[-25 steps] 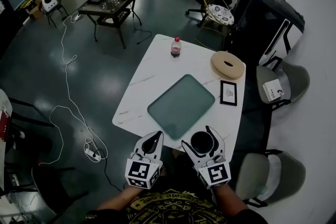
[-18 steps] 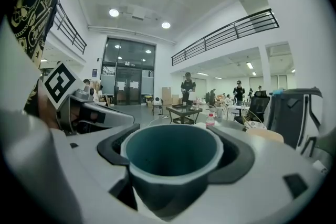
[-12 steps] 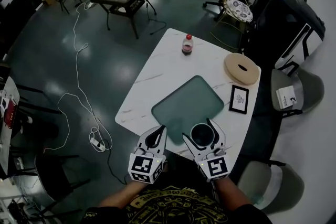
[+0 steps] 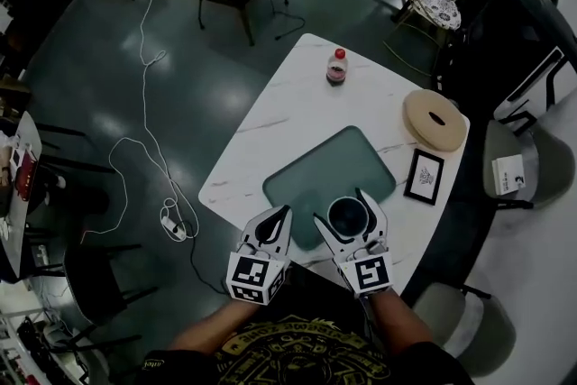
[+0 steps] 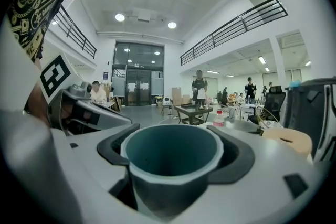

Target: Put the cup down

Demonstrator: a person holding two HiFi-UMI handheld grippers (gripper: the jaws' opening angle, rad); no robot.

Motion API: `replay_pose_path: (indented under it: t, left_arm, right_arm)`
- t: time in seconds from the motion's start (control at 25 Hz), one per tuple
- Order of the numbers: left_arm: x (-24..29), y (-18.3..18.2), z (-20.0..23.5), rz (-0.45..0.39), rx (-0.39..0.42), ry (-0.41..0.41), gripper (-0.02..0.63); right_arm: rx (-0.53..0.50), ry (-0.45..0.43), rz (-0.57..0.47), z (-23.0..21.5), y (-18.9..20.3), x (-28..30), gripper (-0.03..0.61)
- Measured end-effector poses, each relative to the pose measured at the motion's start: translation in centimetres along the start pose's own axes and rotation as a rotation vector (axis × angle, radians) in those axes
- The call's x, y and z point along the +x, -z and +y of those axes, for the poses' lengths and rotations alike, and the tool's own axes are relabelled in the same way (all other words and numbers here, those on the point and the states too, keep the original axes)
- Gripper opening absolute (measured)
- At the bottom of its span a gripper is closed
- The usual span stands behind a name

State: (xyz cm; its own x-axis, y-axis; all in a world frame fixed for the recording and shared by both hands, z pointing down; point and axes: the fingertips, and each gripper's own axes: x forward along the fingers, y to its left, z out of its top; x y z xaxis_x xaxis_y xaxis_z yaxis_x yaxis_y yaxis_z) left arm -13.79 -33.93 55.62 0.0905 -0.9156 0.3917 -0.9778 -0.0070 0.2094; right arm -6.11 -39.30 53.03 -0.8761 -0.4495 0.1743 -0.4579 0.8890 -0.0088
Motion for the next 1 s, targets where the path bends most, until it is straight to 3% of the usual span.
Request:
replay_pose_path:
  t: [0.56,1.0]
  left_arm:
    - [3.6,3.6,2.0,0.084,-0.013,-0.064,0.012]
    - [4.5,6.3,2.3,0.133,-0.03,-0.067,0.012]
  right_arm:
    - [-0.017,-0.072,0.049,-1.5,6.5,4.4,0.385]
    - [-0.016,-0.086,0.058,-1.6,10.0,5.7,0.39]
